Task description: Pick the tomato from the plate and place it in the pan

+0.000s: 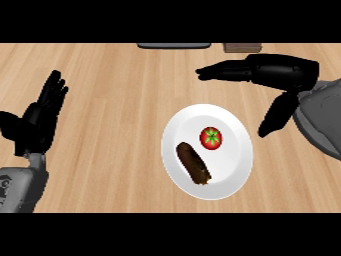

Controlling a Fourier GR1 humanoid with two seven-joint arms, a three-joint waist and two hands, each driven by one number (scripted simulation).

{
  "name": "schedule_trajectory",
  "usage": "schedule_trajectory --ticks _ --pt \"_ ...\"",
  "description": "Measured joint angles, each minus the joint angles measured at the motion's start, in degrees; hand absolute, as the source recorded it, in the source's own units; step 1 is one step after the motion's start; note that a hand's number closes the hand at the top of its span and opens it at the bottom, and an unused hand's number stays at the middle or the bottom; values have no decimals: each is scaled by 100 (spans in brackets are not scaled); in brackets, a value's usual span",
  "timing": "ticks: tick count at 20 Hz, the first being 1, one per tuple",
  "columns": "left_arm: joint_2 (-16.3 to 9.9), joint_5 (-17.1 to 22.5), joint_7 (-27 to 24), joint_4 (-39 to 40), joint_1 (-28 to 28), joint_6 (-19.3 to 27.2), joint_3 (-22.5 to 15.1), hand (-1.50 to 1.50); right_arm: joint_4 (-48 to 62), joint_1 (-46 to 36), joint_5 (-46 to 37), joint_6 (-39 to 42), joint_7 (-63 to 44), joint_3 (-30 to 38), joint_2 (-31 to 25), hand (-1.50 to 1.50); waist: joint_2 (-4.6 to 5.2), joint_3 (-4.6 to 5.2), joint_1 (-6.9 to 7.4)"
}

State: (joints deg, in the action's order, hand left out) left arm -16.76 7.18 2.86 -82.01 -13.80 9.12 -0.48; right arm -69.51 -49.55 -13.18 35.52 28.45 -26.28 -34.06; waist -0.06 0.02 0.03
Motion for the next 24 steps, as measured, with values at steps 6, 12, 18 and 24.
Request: schedule_trajectory --ticks 6,12,18,24 --pt "82 -104 -3 -92 97 -46 42 0 -287 366 -359 115 -337 94 157 -150 2 -2 10" --pt "132 -143 38 -58 20 -138 146 0 22 391 -1003 91 -348 162 416 -150 11 -1 32" --pt "182 -199 31 -9 -31 -203 193 0 525 312 -1509 -10 -83 -29 688 -150 18 -2 53" --pt "258 -268 60 -95 8 -216 207 0 781 317 -1978 -184 143 -263 940 -150 16 -3 49"
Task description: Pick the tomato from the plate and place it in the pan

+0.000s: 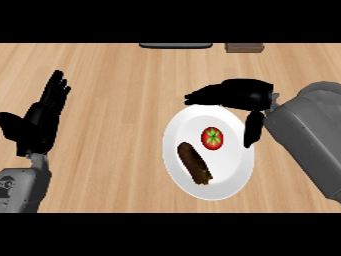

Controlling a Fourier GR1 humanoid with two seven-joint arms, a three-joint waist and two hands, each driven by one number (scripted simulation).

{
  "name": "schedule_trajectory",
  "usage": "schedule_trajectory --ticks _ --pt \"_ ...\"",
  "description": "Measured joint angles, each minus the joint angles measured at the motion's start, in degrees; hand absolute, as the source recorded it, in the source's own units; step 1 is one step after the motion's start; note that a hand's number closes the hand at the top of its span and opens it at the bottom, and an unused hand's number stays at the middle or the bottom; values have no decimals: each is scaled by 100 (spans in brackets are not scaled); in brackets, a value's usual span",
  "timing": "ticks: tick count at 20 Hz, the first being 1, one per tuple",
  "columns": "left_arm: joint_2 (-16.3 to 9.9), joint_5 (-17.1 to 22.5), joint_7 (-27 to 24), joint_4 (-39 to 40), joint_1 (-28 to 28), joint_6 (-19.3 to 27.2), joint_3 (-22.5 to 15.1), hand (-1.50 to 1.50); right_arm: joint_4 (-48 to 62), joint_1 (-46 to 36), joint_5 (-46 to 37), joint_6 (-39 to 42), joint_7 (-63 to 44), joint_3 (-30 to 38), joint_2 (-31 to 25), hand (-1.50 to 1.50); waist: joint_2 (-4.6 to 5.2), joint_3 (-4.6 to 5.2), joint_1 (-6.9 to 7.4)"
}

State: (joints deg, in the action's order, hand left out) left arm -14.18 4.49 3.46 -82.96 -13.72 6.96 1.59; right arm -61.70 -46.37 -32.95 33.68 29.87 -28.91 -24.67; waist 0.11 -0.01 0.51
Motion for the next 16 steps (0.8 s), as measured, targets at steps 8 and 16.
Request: schedule_trajectory --ticks 8,16 --pt "56 -58 -12 54 -4 -52 104 0 -172 244 -747 -184 -21 -224 124 -150 -8 2 -26" --pt "76 -99 28 -103 134 -150 159 0 41 228 -1637 -283 -36 -330 362 -150 -8 1 -17"
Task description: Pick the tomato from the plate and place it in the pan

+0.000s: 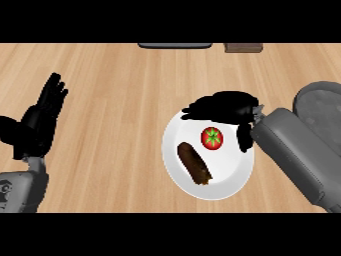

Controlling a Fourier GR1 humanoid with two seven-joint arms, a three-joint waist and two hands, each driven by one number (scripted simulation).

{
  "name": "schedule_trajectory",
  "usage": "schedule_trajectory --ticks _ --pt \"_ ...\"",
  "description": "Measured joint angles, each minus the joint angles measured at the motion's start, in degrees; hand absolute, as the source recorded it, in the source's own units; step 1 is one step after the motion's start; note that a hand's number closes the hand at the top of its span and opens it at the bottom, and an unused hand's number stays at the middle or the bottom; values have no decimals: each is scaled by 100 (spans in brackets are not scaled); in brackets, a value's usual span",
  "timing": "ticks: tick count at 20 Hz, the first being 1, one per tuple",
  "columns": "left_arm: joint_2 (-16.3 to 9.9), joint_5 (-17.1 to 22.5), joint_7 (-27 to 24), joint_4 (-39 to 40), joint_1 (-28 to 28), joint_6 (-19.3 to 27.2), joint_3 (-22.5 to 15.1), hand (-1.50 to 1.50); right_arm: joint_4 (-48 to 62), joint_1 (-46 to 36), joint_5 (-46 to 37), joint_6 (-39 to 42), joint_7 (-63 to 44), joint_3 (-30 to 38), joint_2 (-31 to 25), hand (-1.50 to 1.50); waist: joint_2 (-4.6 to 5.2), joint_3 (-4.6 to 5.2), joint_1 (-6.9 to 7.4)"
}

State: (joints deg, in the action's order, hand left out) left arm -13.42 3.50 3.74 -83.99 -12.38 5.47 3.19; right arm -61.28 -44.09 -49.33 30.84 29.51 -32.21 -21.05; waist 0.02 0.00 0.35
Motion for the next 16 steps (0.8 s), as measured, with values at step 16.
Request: schedule_trajectory --ticks 16 --pt "146 -191 143 -142 -17 -56 72 0 879 103 -1388 -289 299 212 737 -150 1 0 2"
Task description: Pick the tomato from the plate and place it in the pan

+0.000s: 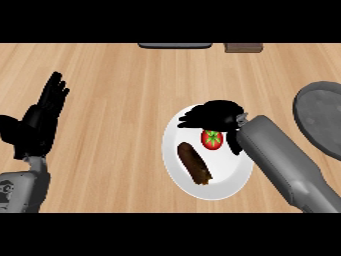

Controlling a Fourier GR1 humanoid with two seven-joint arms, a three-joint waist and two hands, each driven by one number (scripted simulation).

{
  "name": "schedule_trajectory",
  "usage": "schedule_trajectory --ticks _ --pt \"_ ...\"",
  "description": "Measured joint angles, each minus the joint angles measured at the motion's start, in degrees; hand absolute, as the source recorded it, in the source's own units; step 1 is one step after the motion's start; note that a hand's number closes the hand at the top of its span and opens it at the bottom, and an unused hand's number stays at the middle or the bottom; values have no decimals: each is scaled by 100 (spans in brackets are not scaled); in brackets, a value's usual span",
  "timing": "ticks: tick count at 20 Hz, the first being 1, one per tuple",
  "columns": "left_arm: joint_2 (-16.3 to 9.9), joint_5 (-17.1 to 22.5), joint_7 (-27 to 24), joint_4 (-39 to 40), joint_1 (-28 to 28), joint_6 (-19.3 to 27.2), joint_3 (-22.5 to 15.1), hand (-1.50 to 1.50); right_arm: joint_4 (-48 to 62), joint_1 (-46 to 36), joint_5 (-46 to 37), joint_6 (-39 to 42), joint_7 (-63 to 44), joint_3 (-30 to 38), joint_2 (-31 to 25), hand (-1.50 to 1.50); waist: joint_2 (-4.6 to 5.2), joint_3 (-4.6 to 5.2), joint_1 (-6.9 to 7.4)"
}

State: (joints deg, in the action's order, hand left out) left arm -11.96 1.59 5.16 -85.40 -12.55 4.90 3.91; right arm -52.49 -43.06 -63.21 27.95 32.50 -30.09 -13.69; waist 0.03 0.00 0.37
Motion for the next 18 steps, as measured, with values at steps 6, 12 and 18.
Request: schedule_trajectory --ticks 6,12,18 --pt "59 -34 -111 30 62 -66 37 0 317 1 -387 -56 171 72 189 150 2 -1 1" --pt "34 -1 30 22 -78 -101 129 0 395 56 -632 -478 643 -39 306 150 -15 -1 4" --pt "-16 18 -26 36 81 -136 267 0 -50 656 -704 -590 451 125 218 150 -88 0 -139"
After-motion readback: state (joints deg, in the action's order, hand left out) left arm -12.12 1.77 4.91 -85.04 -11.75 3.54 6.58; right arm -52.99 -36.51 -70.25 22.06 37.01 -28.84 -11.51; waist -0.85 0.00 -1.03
